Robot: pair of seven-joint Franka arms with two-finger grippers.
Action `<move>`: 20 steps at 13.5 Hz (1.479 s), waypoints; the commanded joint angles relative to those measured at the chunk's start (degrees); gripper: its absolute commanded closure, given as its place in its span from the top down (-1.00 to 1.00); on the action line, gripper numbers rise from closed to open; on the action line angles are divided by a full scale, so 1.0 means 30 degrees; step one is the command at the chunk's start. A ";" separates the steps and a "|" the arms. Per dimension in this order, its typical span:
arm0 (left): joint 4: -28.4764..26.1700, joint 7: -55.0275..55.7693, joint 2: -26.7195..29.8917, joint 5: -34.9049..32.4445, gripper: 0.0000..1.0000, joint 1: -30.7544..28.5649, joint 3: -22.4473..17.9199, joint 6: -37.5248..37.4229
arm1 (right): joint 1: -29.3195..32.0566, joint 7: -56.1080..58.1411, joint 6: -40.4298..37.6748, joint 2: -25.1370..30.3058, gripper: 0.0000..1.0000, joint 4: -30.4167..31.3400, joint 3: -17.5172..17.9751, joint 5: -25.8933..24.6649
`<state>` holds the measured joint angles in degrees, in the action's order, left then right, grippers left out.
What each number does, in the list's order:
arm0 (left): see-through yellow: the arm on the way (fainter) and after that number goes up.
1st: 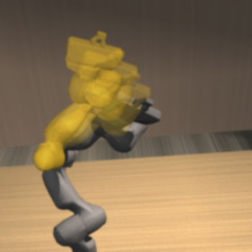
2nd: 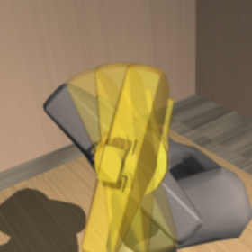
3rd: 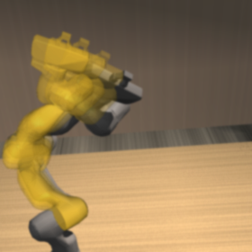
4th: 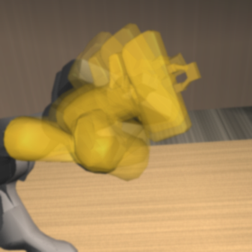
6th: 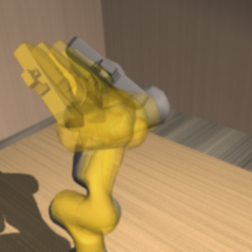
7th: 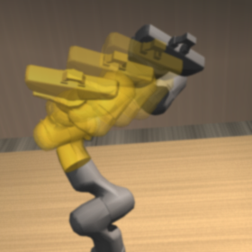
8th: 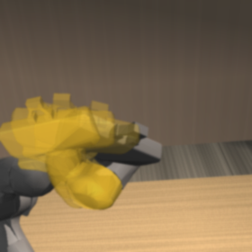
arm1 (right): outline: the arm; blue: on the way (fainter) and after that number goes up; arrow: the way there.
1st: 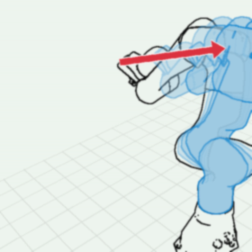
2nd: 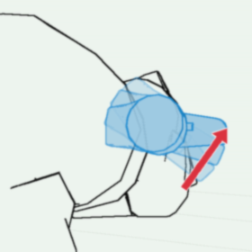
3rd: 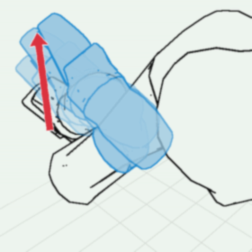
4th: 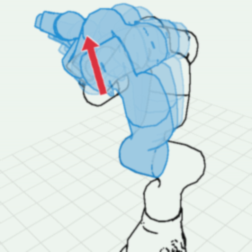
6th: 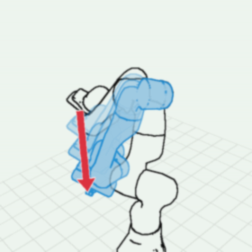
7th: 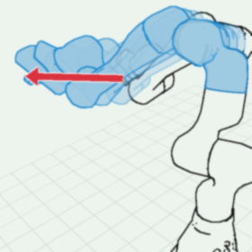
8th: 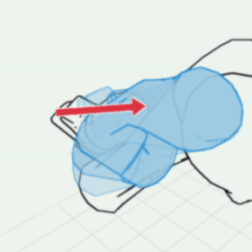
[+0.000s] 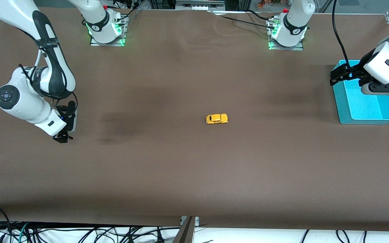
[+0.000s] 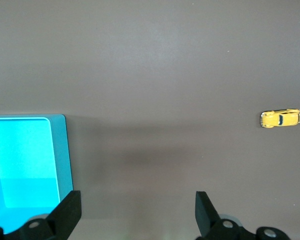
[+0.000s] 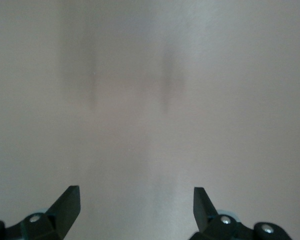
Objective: Wind and store yellow beetle car
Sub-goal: 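Move the left gripper over the yellow car on the table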
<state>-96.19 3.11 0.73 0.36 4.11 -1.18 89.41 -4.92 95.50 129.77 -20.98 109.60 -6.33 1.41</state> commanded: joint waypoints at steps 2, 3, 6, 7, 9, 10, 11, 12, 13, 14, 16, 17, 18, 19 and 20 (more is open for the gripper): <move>0.0395 -0.0042 -0.0213 0.0290 1.00 -0.0109 0.0130 -0.0303 | 0.0204 -0.0104 -0.4251 0.0196 1.00 -0.3358 -0.0493 0.1518; 0.0395 -0.0041 -0.0301 0.0290 1.00 -0.0109 0.0159 -0.0273 | 0.0232 -0.0424 -0.5481 0.0196 1.00 -0.4558 -0.0583 0.1580; 0.0424 -0.0071 -0.0886 0.0261 1.00 0.0153 0.0217 -0.0157 | 0.0232 -0.4046 -0.9173 0.0196 1.00 -0.7607 -0.1110 0.1580; 0.0424 -0.0071 -0.1091 0.0319 1.00 0.0299 0.0740 0.0047 | 0.0233 -0.6032 -1.0200 0.0196 1.00 -0.8487 -0.1198 0.1580; 0.0482 -0.0071 -0.1530 0.0290 1.00 0.0301 0.1911 0.0283 | 0.0204 -1.1501 -1.1843 0.0225 1.00 -0.9807 -0.1142 0.1610; 0.0454 -0.0071 -0.1706 0.0319 1.00 0.0330 0.2584 0.0400 | 0.0174 -1.4285 -1.2576 0.0283 1.00 -1.0540 -0.1024 0.1639; 0.0424 -0.0158 -0.1969 0.0290 1.00 0.0446 0.3258 0.0633 | 0.0029 -1.6663 -1.3106 0.0574 1.00 -1.0953 -0.0994 0.1610; 0.0424 -0.0332 -0.2378 0.0232 1.00 0.0766 0.3584 0.0983 | -0.0059 -1.8833 -1.3459 0.0635 1.00 -1.1015 -0.0965 0.1610; 0.0250 -0.0363 -0.2701 0.0115 1.00 0.1698 0.3616 0.1683 | -0.0321 -2.0856 -1.3724 0.0838 1.00 -1.1016 -0.0965 0.1610; 0.0219 -0.0393 -0.3255 0.0056 1.00 0.2403 0.3645 0.2473 | -0.0382 -2.2819 -1.4016 0.0898 1.00 -1.1016 -0.0965 0.1581; 0.0074 -0.0393 -0.4427 0.0056 1.00 0.2528 0.4722 0.4402 | -0.0499 -2.5406 -1.5127 0.1015 1.00 -1.1074 -0.0965 0.1493; -0.0392 -0.0393 -0.4868 -0.0002 1.00 0.2586 0.4990 0.5516 | -0.0877 -2.6026 -1.5538 0.1277 1.00 -1.1103 -0.0994 0.1406; -0.0976 -0.0422 -0.5249 -0.0032 1.00 0.2673 0.5022 0.6688 | -0.1374 -2.6641 -1.5891 0.1367 1.00 -1.1104 -0.1052 0.1115; -0.1504 -0.0770 -0.5688 -0.0032 1.00 0.3080 0.5022 0.7918 | -0.1698 -2.7431 -1.6387 0.1368 1.00 -1.1104 -0.1081 0.0793; -0.2061 -0.1847 -0.6128 -0.0032 1.00 0.3316 0.5022 0.9090 | -0.1730 -2.8077 -1.6595 0.1368 1.00 -1.1133 -0.1169 0.0877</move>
<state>-99.57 2.02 -16.04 0.39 13.09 13.91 111.36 -8.71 15.46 82.50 -17.58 76.85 -9.25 4.88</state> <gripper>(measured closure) 0.000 0.000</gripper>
